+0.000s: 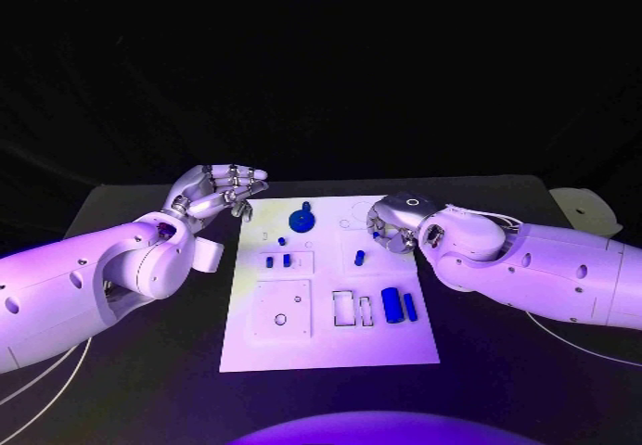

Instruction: Assemble the parts on the task board

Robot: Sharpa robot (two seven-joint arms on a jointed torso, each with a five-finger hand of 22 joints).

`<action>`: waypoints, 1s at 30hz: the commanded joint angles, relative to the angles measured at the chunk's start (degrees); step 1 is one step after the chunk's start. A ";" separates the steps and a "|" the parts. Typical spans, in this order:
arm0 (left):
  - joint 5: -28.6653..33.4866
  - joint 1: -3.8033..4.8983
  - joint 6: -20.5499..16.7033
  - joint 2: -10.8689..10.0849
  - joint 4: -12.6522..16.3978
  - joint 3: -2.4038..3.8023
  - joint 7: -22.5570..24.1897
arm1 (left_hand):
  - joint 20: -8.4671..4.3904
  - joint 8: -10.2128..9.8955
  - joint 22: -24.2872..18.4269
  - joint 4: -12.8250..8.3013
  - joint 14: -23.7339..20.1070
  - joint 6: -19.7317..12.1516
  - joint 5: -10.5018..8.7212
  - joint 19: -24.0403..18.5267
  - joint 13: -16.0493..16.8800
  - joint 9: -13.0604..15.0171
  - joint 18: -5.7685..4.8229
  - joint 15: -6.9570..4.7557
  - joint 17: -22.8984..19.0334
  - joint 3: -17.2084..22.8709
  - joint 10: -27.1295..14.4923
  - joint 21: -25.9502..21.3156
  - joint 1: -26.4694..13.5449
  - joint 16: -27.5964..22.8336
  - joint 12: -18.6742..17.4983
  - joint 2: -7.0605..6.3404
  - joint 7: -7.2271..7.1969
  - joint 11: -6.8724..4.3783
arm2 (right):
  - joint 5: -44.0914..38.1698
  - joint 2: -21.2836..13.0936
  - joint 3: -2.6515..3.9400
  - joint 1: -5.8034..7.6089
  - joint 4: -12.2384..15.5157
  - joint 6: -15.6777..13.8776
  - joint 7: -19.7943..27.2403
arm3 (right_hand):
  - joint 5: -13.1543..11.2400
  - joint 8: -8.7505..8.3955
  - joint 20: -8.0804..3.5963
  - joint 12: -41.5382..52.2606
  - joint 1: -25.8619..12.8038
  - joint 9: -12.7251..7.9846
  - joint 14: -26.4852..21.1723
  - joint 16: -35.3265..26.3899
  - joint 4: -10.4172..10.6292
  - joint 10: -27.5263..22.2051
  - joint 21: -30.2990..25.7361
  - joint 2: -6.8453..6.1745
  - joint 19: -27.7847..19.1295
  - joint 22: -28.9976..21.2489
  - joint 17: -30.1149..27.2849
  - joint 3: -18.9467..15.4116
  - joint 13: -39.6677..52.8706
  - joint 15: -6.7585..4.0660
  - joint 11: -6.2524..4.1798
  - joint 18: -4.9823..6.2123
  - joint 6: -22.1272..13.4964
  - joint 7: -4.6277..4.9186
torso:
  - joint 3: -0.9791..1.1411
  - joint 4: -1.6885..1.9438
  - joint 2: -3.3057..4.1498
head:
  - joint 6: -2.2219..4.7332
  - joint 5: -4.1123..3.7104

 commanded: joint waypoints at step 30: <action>0.16 0.02 0.67 0.18 -0.52 0.03 -0.81 | 0.09 0.34 -1.06 -0.36 -0.93 0.37 0.20 -1.05 -0.17 0.11 0.91 0.19 -0.91 0.09 -0.83 -1.10 0.21 -0.69 0.26 0.35 0.27 0.11 | 1.84 -5.25 0.88 1.21 9.06 -7.73 0.92 | 0.14 0.55 -0.37 0.19 -0.40 0.27 3.22 0.15 -0.44 0.57 1.24 0.41 1.48 8.33 2.55 0.00 -0.01 -0.48 0.06 -1.41 0.54 0.00 | 0.03 -0.14 0.00 | 0.15 0.67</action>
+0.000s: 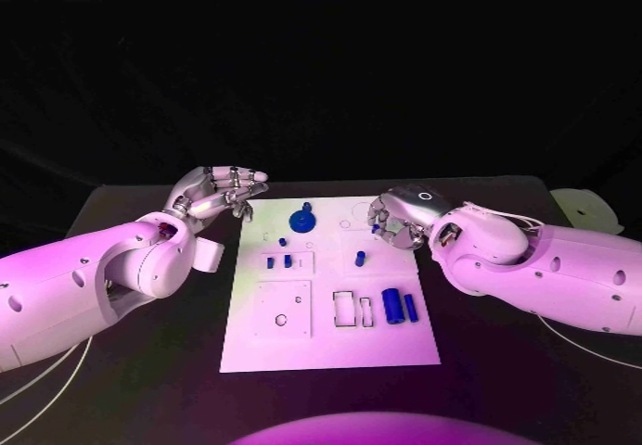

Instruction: Assemble the parts on the task board

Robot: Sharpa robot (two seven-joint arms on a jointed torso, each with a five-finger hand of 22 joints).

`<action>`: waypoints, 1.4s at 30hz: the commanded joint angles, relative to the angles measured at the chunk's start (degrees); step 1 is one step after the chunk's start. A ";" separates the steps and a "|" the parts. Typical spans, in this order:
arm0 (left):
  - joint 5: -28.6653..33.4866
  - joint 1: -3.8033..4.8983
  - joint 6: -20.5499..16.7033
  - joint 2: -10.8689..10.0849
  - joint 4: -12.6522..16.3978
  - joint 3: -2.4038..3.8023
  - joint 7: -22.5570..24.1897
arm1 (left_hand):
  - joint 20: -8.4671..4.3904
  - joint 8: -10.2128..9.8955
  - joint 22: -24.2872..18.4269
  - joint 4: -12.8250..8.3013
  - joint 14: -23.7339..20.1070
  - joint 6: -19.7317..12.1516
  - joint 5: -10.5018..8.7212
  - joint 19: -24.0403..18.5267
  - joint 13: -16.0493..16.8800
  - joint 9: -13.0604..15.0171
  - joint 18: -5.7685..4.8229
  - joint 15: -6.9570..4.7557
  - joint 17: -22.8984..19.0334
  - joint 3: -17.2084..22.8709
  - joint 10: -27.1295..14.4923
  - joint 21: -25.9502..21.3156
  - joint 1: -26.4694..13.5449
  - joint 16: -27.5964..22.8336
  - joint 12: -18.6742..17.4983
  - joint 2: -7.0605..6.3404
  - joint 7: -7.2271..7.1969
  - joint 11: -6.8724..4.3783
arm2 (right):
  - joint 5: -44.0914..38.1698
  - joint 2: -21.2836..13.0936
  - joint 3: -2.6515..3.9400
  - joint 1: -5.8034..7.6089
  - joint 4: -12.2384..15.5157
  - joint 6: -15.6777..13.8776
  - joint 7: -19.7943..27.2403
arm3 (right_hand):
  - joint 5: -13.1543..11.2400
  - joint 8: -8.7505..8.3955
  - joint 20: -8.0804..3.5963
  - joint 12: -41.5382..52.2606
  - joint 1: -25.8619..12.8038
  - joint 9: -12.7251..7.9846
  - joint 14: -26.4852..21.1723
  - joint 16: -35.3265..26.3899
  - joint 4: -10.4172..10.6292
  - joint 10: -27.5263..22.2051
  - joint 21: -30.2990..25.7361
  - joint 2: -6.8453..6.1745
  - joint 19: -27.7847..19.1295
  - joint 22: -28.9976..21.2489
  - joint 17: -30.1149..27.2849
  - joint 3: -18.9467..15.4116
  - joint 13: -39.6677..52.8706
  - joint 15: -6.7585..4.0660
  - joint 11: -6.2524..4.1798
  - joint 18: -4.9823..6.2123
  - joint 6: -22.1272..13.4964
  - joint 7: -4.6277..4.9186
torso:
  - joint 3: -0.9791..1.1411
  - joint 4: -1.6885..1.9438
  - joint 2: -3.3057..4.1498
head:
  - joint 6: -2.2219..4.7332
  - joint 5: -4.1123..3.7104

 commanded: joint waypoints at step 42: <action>0.10 0.00 1.05 2.26 -0.14 0.02 -0.01 | -0.06 0.38 -0.13 -0.37 -0.58 0.12 0.19 -0.52 -0.11 0.08 0.90 0.07 -0.30 0.03 -0.66 -0.34 0.13 -0.33 0.28 0.35 0.09 0.17 | 4.94 12.01 -1.40 -8.34 4.09 -1.39 3.66 | 0.30 0.37 -0.44 -0.05 -0.58 0.17 3.20 0.08 -0.58 0.42 0.44 0.53 1.58 8.49 2.38 0.08 -0.10 -0.54 -0.07 -0.82 0.34 -0.14 | -0.12 0.14 0.08 | -1.96 8.08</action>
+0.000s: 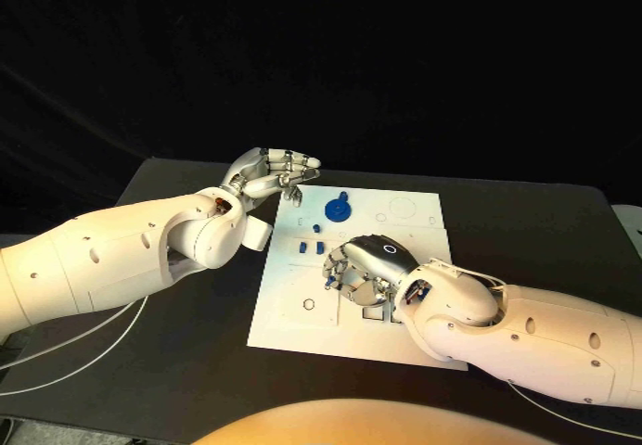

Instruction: Assemble the parts on the task board

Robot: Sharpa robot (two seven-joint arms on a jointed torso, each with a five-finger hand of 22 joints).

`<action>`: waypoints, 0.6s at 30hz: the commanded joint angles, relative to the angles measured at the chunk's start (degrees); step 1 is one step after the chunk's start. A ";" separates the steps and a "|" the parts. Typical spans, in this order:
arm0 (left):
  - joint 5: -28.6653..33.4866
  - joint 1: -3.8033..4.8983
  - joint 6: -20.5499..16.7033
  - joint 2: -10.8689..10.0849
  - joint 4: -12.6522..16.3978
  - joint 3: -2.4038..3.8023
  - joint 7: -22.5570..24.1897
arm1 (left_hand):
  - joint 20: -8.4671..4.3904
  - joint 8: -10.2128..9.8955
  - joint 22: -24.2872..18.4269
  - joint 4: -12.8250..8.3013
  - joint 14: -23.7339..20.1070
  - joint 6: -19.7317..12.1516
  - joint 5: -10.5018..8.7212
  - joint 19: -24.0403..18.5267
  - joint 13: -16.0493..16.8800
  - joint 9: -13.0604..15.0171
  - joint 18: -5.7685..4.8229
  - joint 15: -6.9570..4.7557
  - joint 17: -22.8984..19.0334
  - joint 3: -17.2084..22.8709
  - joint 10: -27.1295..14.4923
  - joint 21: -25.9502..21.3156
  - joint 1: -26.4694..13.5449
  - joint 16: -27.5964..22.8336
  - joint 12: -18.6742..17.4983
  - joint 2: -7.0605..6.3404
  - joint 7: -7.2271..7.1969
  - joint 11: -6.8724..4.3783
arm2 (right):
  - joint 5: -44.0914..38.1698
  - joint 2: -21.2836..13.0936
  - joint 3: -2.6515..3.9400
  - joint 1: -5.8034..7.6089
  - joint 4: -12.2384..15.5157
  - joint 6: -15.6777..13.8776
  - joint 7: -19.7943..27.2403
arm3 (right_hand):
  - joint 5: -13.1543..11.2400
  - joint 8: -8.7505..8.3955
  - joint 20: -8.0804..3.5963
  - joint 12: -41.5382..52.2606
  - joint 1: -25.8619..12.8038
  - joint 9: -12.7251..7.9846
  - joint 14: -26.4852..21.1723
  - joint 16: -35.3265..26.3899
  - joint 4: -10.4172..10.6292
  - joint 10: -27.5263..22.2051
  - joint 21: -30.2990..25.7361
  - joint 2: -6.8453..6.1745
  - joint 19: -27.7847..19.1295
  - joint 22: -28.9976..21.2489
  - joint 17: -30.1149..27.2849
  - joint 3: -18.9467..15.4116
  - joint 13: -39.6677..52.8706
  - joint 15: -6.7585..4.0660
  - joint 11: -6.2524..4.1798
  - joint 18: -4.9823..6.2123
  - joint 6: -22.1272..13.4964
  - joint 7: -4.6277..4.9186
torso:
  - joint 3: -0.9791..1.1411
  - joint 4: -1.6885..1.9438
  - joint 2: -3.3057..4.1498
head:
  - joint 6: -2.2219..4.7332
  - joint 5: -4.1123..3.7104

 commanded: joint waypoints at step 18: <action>0.01 0.03 1.21 0.11 0.17 0.03 -0.01 | -0.05 0.40 -0.10 -0.35 -0.41 0.12 0.19 -0.55 -0.08 0.06 0.91 -0.13 -0.07 0.00 -0.50 -0.40 0.09 -0.32 0.29 0.37 0.10 -0.02 | -2.57 1.40 -0.08 -0.92 -1.95 2.17 -0.32 | 0.25 0.35 -0.25 -0.06 -0.36 0.05 2.99 0.08 -0.37 0.34 0.13 0.47 1.38 8.47 2.39 -0.02 -0.06 -0.34 -0.15 -0.95 0.23 0.17 | 0.06 -0.01 0.01 | -0.50 0.63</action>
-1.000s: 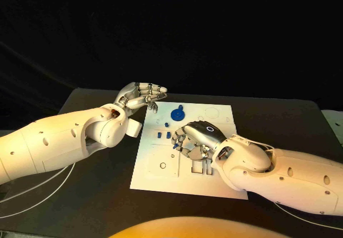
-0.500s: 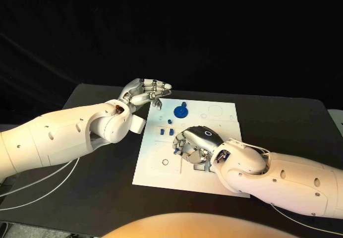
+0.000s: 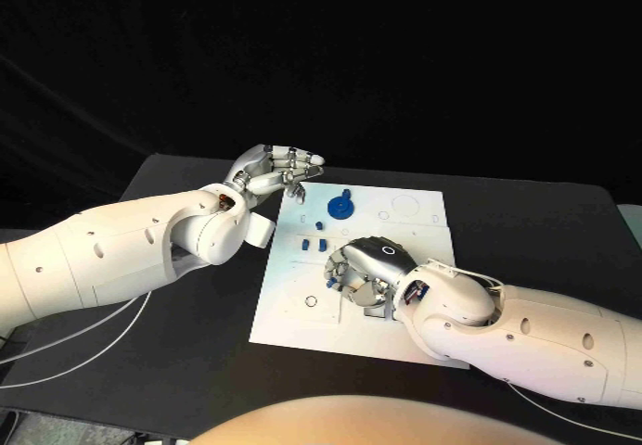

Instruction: Assemble the parts on the task board

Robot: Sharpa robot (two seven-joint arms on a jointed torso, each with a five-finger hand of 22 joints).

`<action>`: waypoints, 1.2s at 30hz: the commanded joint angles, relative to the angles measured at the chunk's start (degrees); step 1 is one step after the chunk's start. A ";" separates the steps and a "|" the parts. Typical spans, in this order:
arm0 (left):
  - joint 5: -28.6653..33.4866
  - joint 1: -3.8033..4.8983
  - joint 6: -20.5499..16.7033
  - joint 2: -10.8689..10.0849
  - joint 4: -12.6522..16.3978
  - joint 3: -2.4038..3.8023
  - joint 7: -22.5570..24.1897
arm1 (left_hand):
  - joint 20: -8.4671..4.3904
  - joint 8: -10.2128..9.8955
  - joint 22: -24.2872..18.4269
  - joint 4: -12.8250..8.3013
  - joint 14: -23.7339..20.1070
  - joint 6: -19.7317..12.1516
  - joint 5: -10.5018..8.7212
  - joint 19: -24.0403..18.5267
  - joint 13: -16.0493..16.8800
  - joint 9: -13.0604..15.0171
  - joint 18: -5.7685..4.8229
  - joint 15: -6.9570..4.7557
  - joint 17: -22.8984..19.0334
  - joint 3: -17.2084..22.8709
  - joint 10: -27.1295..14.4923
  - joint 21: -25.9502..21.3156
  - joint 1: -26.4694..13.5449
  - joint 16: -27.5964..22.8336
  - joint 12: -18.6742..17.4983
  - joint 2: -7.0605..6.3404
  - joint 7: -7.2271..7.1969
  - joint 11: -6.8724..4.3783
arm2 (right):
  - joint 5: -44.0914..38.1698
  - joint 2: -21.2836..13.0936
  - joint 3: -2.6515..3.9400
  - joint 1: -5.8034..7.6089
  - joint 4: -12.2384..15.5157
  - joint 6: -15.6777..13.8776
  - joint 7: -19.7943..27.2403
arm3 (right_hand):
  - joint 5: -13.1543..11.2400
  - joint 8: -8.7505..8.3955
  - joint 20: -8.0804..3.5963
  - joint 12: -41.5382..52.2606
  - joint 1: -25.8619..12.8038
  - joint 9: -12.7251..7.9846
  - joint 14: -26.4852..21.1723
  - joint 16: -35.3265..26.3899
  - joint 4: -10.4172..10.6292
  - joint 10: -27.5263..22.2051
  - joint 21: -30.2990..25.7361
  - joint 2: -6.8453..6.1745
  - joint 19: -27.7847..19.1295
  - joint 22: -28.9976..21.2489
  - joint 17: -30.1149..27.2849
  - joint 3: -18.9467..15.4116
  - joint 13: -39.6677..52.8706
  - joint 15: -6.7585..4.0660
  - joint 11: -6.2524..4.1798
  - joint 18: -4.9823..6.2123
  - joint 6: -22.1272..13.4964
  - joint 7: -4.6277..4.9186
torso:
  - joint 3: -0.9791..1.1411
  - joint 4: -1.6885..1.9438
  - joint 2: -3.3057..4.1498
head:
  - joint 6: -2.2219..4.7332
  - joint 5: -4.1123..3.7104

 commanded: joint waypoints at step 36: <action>-0.31 0.03 1.43 0.10 0.03 0.03 -0.19 | 0.22 0.25 -0.12 -0.28 -0.57 0.08 0.18 -0.41 -0.14 0.11 0.91 -0.08 -0.14 -0.10 -0.70 -0.52 -0.05 -0.30 0.36 0.42 0.11 0.02 | -3.33 -0.08 -0.02 -0.41 -0.27 1.32 -1.21 | 0.38 0.15 -0.27 -0.18 -0.29 0.16 3.05 0.19 -0.53 0.46 0.63 0.49 1.60 8.80 2.58 -0.04 -0.10 -0.35 -0.17 -1.08 0.15 -0.04 | 0.00 -0.02 0.01 | -0.25 0.13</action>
